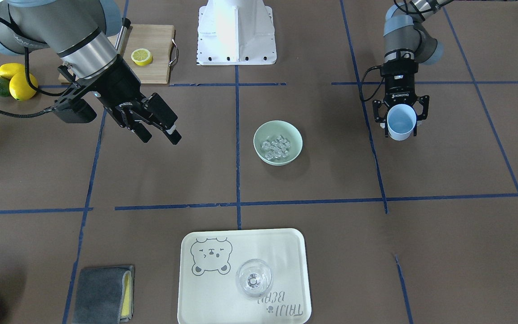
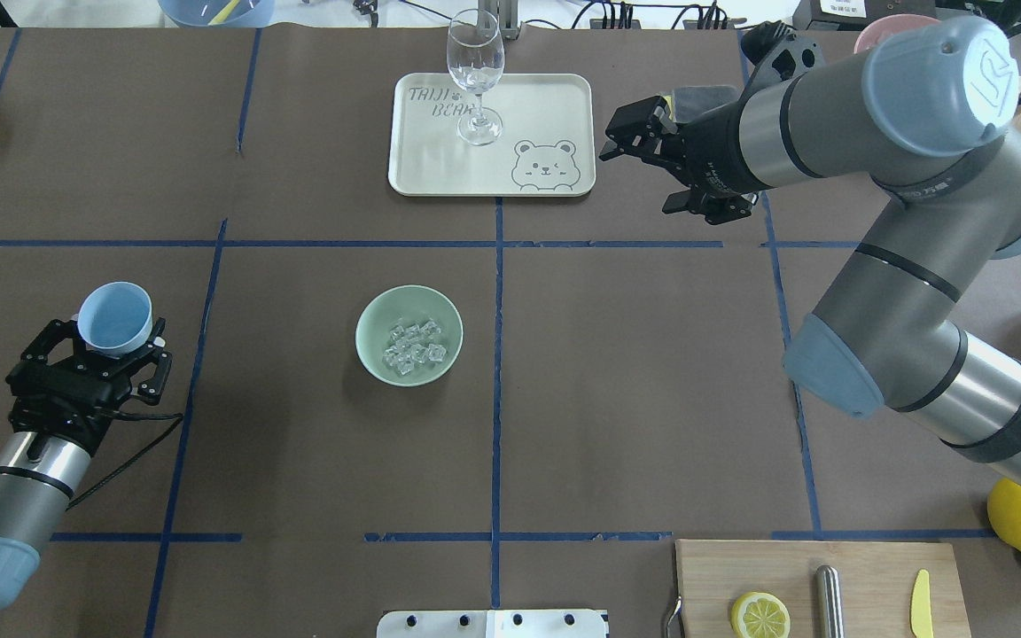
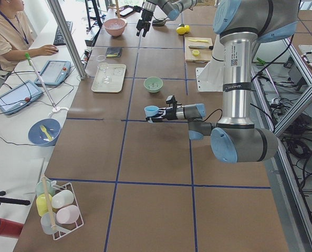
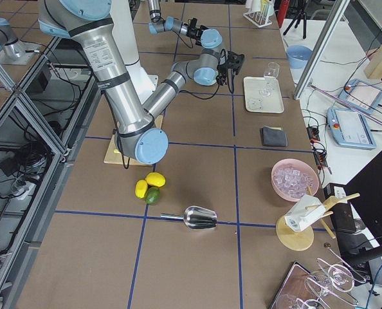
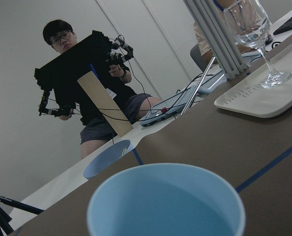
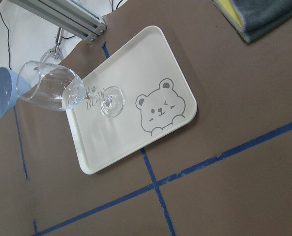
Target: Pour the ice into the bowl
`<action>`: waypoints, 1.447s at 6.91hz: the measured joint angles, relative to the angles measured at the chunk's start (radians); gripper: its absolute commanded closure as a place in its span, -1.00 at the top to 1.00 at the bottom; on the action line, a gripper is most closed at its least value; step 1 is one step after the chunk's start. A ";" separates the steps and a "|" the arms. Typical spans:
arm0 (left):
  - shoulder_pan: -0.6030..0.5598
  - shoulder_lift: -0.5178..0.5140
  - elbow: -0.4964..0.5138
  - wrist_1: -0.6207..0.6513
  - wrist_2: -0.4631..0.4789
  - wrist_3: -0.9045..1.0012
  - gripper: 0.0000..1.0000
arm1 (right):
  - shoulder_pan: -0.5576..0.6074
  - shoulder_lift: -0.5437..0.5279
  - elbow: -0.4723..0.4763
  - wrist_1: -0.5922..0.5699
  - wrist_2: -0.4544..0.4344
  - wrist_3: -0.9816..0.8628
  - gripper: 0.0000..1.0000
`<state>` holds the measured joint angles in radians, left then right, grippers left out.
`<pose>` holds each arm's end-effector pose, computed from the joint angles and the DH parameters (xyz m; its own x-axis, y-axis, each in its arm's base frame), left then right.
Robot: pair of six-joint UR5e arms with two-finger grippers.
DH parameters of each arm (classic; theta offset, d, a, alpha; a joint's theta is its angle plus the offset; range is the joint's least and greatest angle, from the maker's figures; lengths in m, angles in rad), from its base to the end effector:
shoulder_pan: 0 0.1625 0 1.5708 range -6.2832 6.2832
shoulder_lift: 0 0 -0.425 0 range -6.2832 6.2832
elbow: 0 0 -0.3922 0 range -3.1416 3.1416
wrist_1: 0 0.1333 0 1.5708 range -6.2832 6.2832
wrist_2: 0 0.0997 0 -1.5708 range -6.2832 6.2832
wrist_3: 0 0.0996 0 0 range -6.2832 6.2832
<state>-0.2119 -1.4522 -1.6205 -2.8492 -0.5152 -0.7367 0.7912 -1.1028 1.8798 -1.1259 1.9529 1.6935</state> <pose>0.3664 -0.3038 0.5356 0.8984 0.1800 -0.4006 0.3483 0.2637 0.8995 -0.3480 -0.4888 0.2047 0.1879 0.3516 0.9171 -0.4399 0.8650 -0.2415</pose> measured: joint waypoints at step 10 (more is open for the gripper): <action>-0.104 -0.015 0.166 -0.035 -0.018 -0.411 -1.00 | -0.028 -0.007 -0.026 -0.001 -0.011 -0.017 1.00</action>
<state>-0.3155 -1.4668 -1.4545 -2.8840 -0.5328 -1.1477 0.7637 -1.1099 1.8543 -1.1270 1.9416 1.6767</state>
